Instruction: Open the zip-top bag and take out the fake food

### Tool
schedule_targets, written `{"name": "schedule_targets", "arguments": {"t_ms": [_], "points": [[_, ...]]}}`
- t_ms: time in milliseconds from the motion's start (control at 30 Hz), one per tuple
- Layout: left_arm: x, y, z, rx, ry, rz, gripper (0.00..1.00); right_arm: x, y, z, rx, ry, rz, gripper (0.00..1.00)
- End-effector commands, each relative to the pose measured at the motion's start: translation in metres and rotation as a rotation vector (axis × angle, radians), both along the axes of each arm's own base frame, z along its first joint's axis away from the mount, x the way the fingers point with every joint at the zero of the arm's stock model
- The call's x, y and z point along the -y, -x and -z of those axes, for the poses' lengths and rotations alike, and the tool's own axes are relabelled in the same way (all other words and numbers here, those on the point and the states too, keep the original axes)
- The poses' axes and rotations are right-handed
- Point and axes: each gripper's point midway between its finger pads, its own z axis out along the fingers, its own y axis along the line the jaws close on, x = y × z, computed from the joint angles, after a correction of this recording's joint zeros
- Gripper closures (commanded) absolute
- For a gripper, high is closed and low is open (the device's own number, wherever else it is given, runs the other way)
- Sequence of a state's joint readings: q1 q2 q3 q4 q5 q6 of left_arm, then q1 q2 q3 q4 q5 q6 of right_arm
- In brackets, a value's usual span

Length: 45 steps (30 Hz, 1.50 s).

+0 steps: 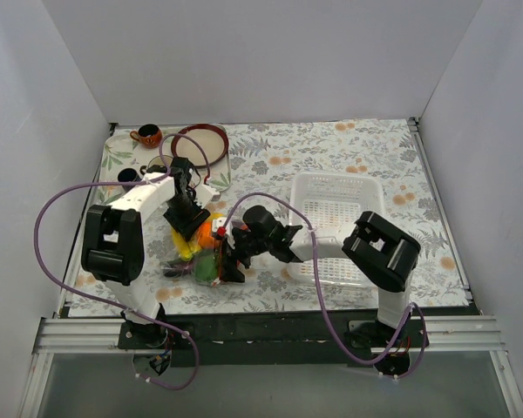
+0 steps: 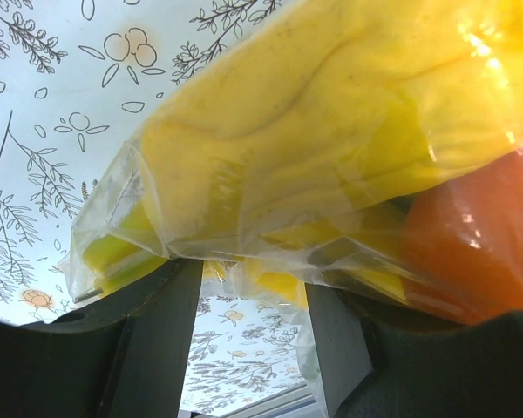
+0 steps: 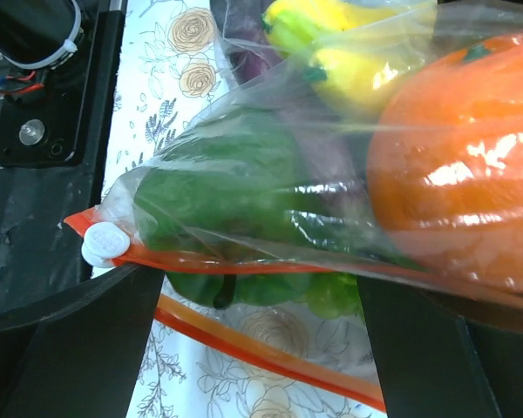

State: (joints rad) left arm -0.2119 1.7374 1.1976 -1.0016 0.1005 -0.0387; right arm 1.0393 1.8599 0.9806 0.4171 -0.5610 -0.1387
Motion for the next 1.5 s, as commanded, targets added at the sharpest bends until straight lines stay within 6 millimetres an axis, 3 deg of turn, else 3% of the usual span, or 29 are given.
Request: {"name": "schedule_targets", "arguments": {"t_ms": [0, 67, 200, 300, 400, 433, 533, 567, 667, 767, 1000, 1400, 1467], "points": [[0.025, 0.006, 0.046, -0.076, 0.087, -0.029, 0.49, -0.033, -0.015, -0.033, 0.108, -0.082, -0.016, 0.01], [0.026, 0.008, 0.048, -0.085, 0.091, -0.033, 0.5, -0.035, -0.013, -0.044, 0.145, -0.091, -0.009, 0.01], [0.029, 0.01, 0.048, -0.095, 0.106, -0.036, 0.49, -0.035, -0.042, -0.056, 0.254, -0.092, 0.134, 0.01], [0.031, 0.012, 0.047, -0.1, 0.113, -0.035, 0.5, -0.042, -0.06, -0.047, 0.282, -0.046, 0.2, 0.01], [0.03, 0.015, 0.046, -0.103, 0.115, -0.029, 0.5, -0.047, -0.056, -0.03, 0.273, -0.016, 0.175, 0.05], [0.03, 0.016, 0.046, -0.102, 0.115, -0.026, 0.5, -0.048, -0.054, -0.022, 0.268, -0.003, 0.163, 0.09], [0.029, 0.018, 0.046, -0.105, 0.112, -0.017, 0.5, -0.047, -0.05, -0.005, 0.241, 0.039, 0.144, 0.35], [0.029, 0.019, 0.047, -0.105, 0.114, -0.015, 0.5, -0.046, -0.049, -0.003, 0.235, 0.045, 0.146, 0.5], [0.029, 0.019, 0.048, -0.107, 0.113, -0.017, 0.5, -0.039, -0.048, 0.006, 0.229, 0.078, 0.149, 0.78], [0.028, 0.021, 0.049, -0.105, 0.112, -0.011, 0.5, -0.027, -0.05, 0.003, 0.245, 0.092, 0.192, 0.9], [0.022, 0.022, 0.055, -0.093, 0.086, 0.006, 0.5, 0.014, -0.049, -0.007, 0.28, 0.115, 0.289, 0.99], [0.016, 0.018, 0.07, -0.086, 0.083, -0.017, 0.5, 0.076, -0.057, -0.024, 0.313, 0.173, 0.417, 0.99], [0.015, 0.018, 0.072, -0.086, 0.084, -0.018, 0.5, 0.084, -0.063, -0.036, 0.335, 0.165, 0.459, 0.99]]}}
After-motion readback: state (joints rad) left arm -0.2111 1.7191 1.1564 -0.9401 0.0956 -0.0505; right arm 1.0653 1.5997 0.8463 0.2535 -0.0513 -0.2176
